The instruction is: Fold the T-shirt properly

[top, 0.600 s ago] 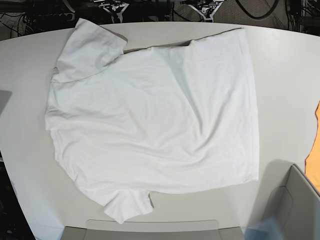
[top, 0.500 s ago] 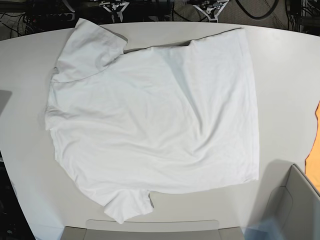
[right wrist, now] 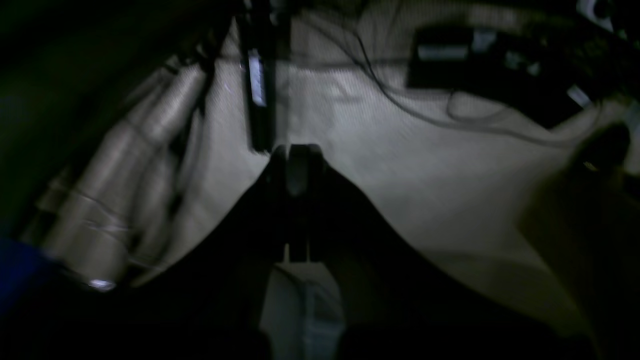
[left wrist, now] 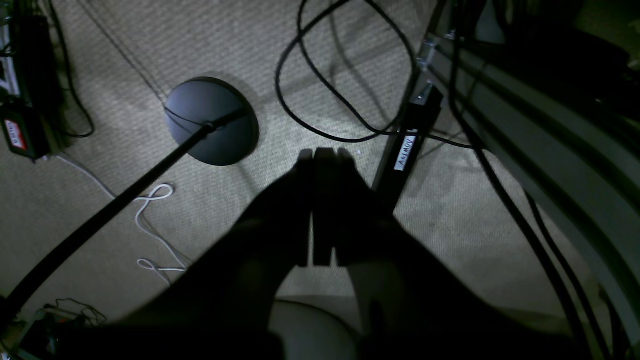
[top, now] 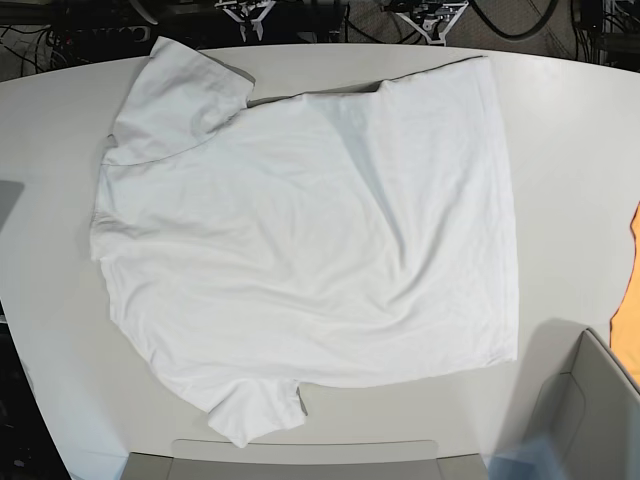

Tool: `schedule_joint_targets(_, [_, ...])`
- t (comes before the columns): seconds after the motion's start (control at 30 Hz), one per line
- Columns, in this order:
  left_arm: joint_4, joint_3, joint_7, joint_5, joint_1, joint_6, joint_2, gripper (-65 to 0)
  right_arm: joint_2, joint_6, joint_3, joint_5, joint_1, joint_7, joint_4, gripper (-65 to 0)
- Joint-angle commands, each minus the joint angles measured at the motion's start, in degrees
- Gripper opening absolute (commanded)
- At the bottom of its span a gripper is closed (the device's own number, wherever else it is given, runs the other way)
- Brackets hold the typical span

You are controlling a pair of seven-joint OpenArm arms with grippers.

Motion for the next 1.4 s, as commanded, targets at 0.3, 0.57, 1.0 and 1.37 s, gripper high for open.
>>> schedule_joint_targets(0.3, [0.14,0.07,-0.17,0.22,0.30,0.21,-0.35,-64.8,5.99,0.23,10.12,12.05,-1.20,-0.47,-0.08,-64.8])
schedule_joint_targets(0.57, [0.23,0.07,-0.17,0.22,1.00,0.21,-1.40,-64.8,8.36,0.23,14.25,8.98,-2.78,-0.12,-0.08,-64.8])
schedule_joint_targets(1.0, [0.23,0.07,-0.25,0.22,1.88,0.21,-3.42,-64.8,8.10,0.40,14.34,6.08,-6.29,0.41,4.45,-64.8])
schedule_joint_targets(1.37, [4.98,0.07,-0.34,0.22,5.83,0.21,-3.16,-64.8,8.27,0.49,14.17,5.99,-4.62,0.32,4.36,-64.8])
